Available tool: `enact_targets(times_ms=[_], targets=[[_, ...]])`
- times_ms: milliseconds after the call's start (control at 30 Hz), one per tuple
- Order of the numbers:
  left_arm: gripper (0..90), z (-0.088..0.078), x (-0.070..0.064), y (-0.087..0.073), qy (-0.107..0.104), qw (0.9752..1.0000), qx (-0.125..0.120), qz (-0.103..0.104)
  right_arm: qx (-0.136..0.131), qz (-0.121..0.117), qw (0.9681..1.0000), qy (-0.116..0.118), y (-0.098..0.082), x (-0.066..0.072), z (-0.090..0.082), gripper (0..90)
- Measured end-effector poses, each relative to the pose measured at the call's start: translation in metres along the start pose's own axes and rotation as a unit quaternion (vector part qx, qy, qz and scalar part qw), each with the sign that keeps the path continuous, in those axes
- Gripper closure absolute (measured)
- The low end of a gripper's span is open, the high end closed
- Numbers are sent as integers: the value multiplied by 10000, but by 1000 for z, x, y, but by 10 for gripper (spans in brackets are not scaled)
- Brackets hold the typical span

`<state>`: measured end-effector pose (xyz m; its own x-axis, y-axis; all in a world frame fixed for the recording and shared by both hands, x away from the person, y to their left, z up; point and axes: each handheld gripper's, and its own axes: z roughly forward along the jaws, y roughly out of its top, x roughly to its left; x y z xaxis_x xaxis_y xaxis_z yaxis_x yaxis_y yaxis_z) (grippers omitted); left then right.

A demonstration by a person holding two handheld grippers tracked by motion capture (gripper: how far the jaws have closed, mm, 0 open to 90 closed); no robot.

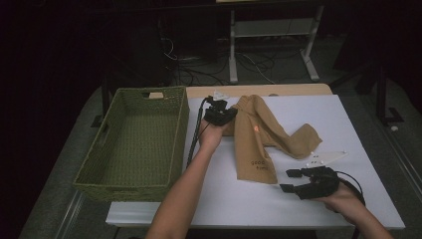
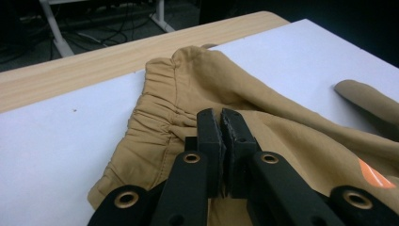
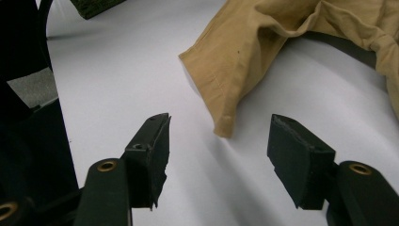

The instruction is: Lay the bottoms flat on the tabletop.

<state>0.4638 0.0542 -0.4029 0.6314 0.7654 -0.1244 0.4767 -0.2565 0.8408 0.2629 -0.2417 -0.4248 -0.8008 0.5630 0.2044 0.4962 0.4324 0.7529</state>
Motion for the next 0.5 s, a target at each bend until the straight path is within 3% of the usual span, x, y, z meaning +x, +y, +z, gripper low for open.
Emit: enact_targets(times_ms=[233,400,500], targets=[[830,6,3,-6,57,9998,168,-57,-6,2,10000,-7,-1,-1,0,393],[626,-5,1,-6,168,9996,180,-140,-10,12,10000,-19,-1,-1,-1,393],[555,-18,-2,-6,170,9997,137,-145,0,4,10000,-13,-1,0,0,393]])
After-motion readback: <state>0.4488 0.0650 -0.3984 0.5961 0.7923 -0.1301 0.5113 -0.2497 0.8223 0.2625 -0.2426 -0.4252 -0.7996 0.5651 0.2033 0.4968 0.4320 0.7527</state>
